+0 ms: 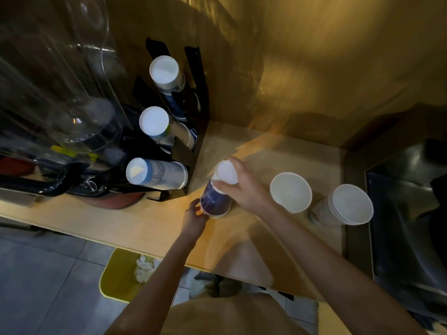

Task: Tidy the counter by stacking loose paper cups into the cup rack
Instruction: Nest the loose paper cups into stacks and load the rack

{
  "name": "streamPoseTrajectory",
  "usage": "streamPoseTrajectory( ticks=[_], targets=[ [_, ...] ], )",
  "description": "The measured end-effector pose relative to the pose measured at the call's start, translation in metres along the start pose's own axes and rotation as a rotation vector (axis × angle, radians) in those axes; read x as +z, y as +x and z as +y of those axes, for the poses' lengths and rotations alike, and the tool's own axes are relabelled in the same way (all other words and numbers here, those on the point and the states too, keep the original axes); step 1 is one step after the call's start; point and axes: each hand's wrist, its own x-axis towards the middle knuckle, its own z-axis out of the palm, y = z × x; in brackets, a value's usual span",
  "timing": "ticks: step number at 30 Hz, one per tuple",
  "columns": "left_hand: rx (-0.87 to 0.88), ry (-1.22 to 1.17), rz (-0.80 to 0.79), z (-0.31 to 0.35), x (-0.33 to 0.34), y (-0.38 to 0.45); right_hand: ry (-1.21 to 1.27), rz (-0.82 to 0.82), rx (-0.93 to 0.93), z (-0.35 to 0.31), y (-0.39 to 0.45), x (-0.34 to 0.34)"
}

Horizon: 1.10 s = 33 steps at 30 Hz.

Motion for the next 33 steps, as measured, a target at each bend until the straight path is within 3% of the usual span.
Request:
streamPoseTrajectory(
  ticks=[3, 9, 12, 16, 19, 21, 26, 29, 33],
  targets=[
    [0.075, -0.075, 0.045, 0.023, -0.008, -0.002, 0.221, 0.138, 0.065, 0.002, 0.003, -0.02],
    [0.539, 0.155, 0.214, 0.1, -0.012, -0.02, 0.805, 0.534, 0.254, 0.004, 0.014, -0.083],
    [0.794, 0.208, 0.25, 0.148, -0.015, -0.038, 1.241, 0.522, 0.369, 0.01, 0.01, -0.11],
    [1.026, 0.153, 0.146, 0.199, -0.021, -0.055, 1.541, 0.509, 0.358, 0.011, -0.001, -0.125],
    [1.031, -0.033, 0.049, 0.217, -0.018, -0.06, 1.667, 0.494, 0.346, 0.01, -0.005, -0.126],
    [0.911, -0.151, -0.002, 0.218, -0.009, -0.056, 1.705, 0.474, 0.327, 0.008, -0.005, -0.124],
    [0.763, -0.369, 0.037, 0.222, 0.012, -0.046, 1.743, 0.415, 0.285, 0.006, -0.002, -0.113],
    [0.74, -0.529, -0.032, 0.231, 0.019, -0.045, 1.758, 0.36, 0.291, 0.004, 0.002, -0.108],
    [0.806, -0.541, -0.064, 0.24, 0.023, -0.046, 1.568, 0.29, 0.341, -0.004, 0.003, -0.112]
  ],
)
